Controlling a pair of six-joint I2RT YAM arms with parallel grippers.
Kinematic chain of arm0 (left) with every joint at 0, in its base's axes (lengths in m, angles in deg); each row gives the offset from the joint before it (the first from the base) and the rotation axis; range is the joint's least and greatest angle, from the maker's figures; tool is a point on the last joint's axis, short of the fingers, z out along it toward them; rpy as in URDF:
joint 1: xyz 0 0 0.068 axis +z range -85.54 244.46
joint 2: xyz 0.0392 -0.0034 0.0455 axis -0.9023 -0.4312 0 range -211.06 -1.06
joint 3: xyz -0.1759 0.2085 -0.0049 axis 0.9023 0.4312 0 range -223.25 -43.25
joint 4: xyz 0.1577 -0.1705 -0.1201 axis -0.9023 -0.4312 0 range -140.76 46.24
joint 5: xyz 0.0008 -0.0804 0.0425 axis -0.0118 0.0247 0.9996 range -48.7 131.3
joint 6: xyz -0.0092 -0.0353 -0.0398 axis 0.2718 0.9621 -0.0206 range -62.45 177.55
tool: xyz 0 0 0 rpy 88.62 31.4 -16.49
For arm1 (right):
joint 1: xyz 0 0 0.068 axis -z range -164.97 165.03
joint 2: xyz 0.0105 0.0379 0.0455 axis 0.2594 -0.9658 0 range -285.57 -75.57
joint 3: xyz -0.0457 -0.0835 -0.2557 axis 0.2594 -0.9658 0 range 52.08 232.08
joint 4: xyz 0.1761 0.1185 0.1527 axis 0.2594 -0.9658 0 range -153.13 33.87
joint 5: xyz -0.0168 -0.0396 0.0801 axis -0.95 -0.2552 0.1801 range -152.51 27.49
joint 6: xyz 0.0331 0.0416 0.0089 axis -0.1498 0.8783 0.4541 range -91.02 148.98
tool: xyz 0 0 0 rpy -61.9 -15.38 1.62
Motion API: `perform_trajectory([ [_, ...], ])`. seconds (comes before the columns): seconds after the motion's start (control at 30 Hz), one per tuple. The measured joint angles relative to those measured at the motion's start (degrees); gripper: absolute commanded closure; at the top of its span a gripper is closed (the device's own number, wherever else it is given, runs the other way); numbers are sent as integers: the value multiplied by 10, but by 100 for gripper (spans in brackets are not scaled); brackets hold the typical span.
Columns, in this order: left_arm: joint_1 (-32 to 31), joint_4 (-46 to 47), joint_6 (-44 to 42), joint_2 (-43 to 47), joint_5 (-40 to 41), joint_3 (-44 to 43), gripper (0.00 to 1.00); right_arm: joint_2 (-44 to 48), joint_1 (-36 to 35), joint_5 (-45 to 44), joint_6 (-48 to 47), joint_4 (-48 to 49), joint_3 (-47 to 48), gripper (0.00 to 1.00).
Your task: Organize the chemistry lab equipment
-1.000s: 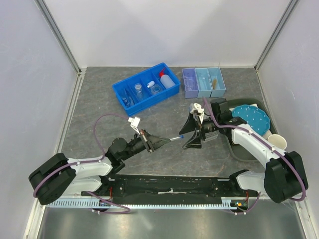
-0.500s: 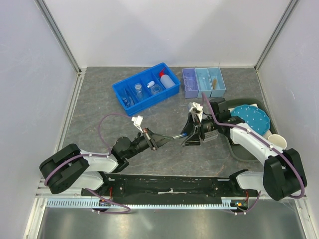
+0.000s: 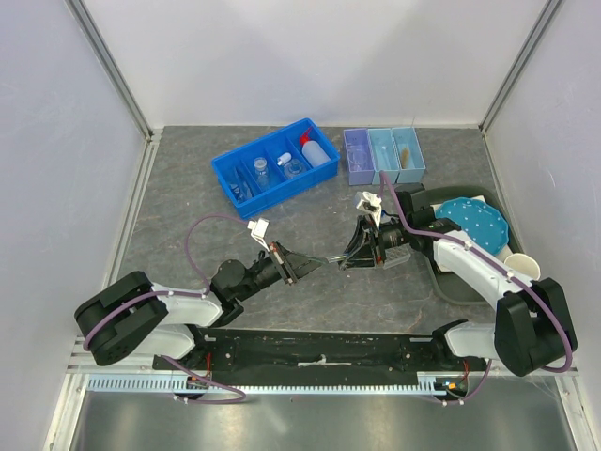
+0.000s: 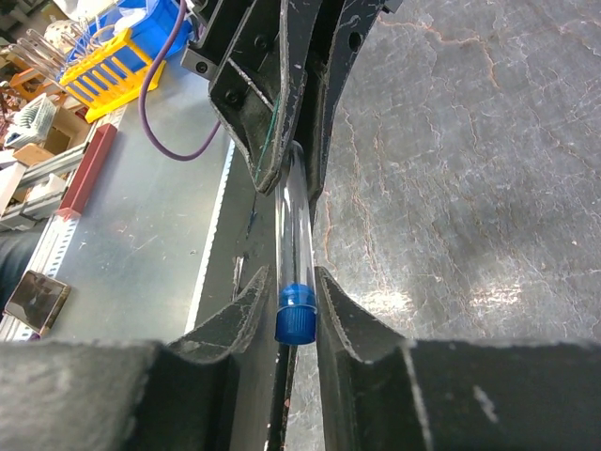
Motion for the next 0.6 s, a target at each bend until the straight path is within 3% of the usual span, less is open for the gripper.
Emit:
perform_trajectory([
  [0.27, 0, 0, 0, -2, 4, 3, 98, 0, 4, 2, 2, 0, 0, 66],
  [0.6, 0, 9, 2, -2, 4, 12, 98, 0, 12, 2, 4, -1, 0, 89],
])
